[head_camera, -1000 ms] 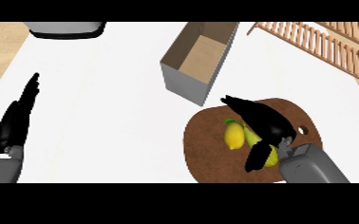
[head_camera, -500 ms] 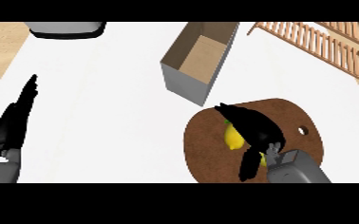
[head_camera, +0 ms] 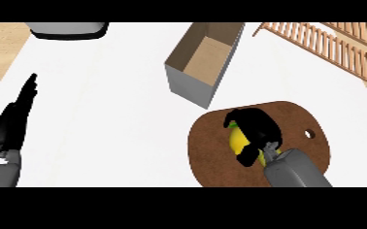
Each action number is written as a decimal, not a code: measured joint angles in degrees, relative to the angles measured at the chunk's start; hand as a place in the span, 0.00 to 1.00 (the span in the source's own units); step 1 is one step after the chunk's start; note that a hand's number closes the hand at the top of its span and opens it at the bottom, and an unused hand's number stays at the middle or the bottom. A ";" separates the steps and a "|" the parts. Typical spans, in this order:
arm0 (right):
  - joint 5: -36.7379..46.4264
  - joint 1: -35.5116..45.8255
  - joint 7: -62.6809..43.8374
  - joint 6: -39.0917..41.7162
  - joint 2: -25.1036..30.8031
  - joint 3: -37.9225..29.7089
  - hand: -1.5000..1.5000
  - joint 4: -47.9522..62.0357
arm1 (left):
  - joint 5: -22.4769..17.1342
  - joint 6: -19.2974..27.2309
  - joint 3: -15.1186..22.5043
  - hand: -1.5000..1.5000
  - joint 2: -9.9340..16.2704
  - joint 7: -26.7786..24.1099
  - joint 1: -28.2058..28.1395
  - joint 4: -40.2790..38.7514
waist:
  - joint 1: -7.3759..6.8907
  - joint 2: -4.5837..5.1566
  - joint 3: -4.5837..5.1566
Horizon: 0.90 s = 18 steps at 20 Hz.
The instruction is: Pick the lemon from the cutting board and place it in the cardboard box
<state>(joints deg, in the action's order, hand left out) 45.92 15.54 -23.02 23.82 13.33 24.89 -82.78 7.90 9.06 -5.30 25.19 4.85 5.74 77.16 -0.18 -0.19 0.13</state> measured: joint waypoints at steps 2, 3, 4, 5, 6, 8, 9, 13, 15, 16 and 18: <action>2.47 -0.26 2.44 -3.86 -0.10 0.30 1.00 1.32 | 0.24 -0.36 -0.23 0.50 -0.25 -0.19 -0.18 0.06 | -0.02 -0.13 0.08; 3.90 0.31 2.59 -5.35 -0.80 0.58 1.00 2.24 | 0.69 -0.12 -0.27 0.50 -0.49 -0.14 0.42 -0.48 | 0.01 -0.18 0.15; 4.98 0.67 3.75 -6.92 -0.52 0.38 1.00 3.28 | 0.80 -0.23 -0.28 0.50 -0.64 -0.55 -0.46 0.02 | -0.08 -0.24 0.17; 6.09 0.60 4.58 -8.09 -0.30 0.42 1.00 3.70 | 0.89 -0.34 -0.44 0.50 -0.95 -1.24 -0.47 -0.66 | -0.04 -0.28 0.22; 7.17 1.38 4.65 -8.96 -0.77 0.38 1.00 4.38 | 1.04 -0.32 -0.50 0.50 -1.38 -2.29 -0.69 -1.40 | -0.02 -0.28 0.25; 6.77 3.70 9.33 -10.26 1.67 -2.20 1.00 7.22 | 0.96 -0.67 -1.00 0.50 -1.24 -2.84 -0.37 -2.18 | -0.17 -0.11 0.17; 5.92 4.70 13.03 -11.01 3.89 -3.93 1.00 8.86 | 1.18 -0.44 -0.87 0.50 -1.59 -3.14 -0.29 -2.56 | -0.25 0.07 0.08; 1.69 9.42 28.54 -12.58 13.18 -11.02 1.00 16.67 | 1.51 -0.55 -0.25 0.50 -1.91 -2.38 0.44 -1.57 | -1.21 0.79 -0.21; 0.29 11.78 35.31 -14.28 17.01 -14.37 1.00 20.89 | 1.56 -0.62 -0.19 0.50 -2.02 -2.30 0.54 -1.44 | -1.51 0.92 -0.26; 0.29 12.37 38.16 -16.41 18.35 -15.73 1.00 23.12 | 1.55 -0.82 -0.13 0.50 -1.96 -2.24 0.41 -1.15 | -1.62 0.94 -0.28; 0.17 14.68 43.29 -19.61 20.56 -18.23 1.00 28.09 | 1.71 -1.03 0.09 0.50 -1.95 -1.81 0.49 -0.56 | -1.93 1.00 -0.31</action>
<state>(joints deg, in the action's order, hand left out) 46.09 30.23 20.27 4.20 33.89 6.66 -54.69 9.61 8.03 -5.21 23.24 3.04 6.23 76.60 -2.11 0.81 -0.18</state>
